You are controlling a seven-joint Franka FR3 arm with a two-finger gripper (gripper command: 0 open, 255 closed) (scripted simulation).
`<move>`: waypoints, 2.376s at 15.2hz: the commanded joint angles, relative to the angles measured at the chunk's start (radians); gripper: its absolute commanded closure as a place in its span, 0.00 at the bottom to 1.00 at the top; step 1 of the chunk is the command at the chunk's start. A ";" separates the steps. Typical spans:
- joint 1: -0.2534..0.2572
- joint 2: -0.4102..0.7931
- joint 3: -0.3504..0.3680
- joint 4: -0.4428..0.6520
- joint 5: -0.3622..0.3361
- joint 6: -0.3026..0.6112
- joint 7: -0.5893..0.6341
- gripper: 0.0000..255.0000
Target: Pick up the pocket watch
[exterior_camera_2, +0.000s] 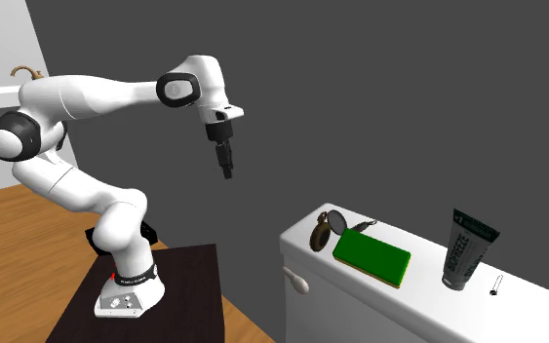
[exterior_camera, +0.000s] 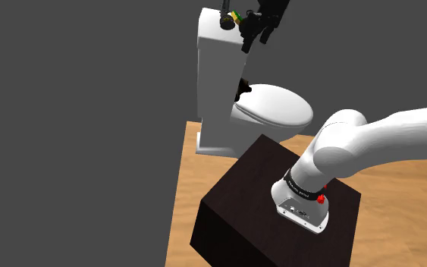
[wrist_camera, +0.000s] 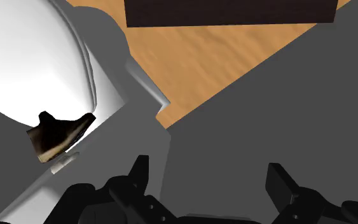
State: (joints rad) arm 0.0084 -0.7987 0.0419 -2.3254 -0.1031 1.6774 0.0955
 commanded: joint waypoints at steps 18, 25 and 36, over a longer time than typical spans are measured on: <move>-0.108 0.461 -0.155 0.257 -0.123 0.355 -0.085 0.00; -0.140 0.673 -0.212 0.457 -0.115 0.434 -0.128 0.00; -0.189 0.923 -0.262 0.710 -0.061 0.503 -0.183 0.00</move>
State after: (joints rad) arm -0.1798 0.1194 -0.2197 -1.6077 -0.1635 2.1667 -0.0897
